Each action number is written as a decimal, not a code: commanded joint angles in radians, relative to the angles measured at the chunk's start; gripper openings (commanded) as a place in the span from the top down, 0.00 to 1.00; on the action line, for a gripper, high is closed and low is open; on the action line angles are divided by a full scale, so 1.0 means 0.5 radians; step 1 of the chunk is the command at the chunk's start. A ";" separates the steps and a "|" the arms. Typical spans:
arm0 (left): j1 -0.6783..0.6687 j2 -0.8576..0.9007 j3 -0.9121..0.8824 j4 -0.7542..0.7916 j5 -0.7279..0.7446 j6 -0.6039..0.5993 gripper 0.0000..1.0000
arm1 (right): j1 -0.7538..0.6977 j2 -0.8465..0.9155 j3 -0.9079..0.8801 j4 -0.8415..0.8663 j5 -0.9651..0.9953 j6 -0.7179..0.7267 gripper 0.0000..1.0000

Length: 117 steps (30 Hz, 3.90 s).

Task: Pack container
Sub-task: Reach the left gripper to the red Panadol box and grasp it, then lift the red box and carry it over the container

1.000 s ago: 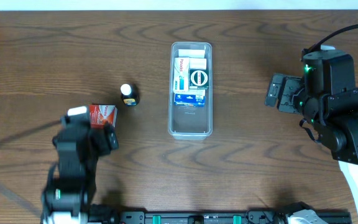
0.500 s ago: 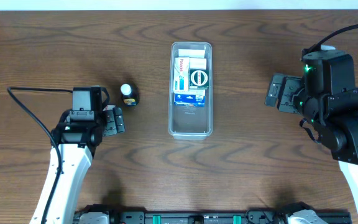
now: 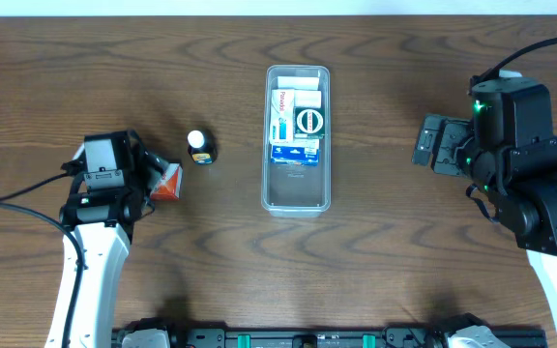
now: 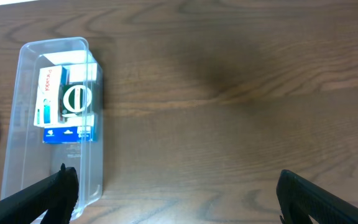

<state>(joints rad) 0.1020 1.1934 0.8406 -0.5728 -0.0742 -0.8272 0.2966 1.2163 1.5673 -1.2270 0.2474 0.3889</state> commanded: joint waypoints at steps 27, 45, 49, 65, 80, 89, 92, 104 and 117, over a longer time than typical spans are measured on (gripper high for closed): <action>0.153 0.558 0.637 -0.375 0.135 -0.566 0.02 | -0.027 -0.005 0.000 0.000 0.035 -0.024 0.01; 0.150 0.652 0.679 -0.573 0.440 -1.083 0.18 | -0.027 -0.005 0.000 0.000 0.035 -0.024 0.01; 0.150 0.755 0.679 -0.603 0.441 -1.111 0.11 | -0.027 -0.005 0.000 0.000 0.035 -0.024 0.01; 0.153 1.239 0.679 -0.510 0.552 -1.200 0.04 | -0.027 -0.005 0.000 0.000 0.035 -0.024 0.01; 0.172 1.418 0.680 -0.395 0.546 -1.112 0.06 | -0.026 -0.003 0.000 0.000 0.035 -0.024 0.01; 0.179 1.417 0.682 -0.422 0.598 -0.983 0.06 | -0.027 0.002 0.000 0.000 0.035 -0.024 0.01; 0.192 1.417 0.682 -0.430 0.597 -0.939 0.06 | -0.026 0.002 0.000 0.000 0.035 -0.024 0.01; 0.254 1.413 0.692 -0.460 0.583 -0.337 0.33 | -0.026 0.002 0.000 0.000 0.035 -0.024 0.01; 0.257 1.197 0.897 -0.669 0.584 0.317 0.47 | -0.026 0.002 0.000 0.000 0.035 -0.024 0.01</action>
<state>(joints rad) 0.2256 1.8687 1.2324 -0.8799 0.2291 -0.7673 0.2966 1.2167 1.5673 -1.2274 0.2481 0.3889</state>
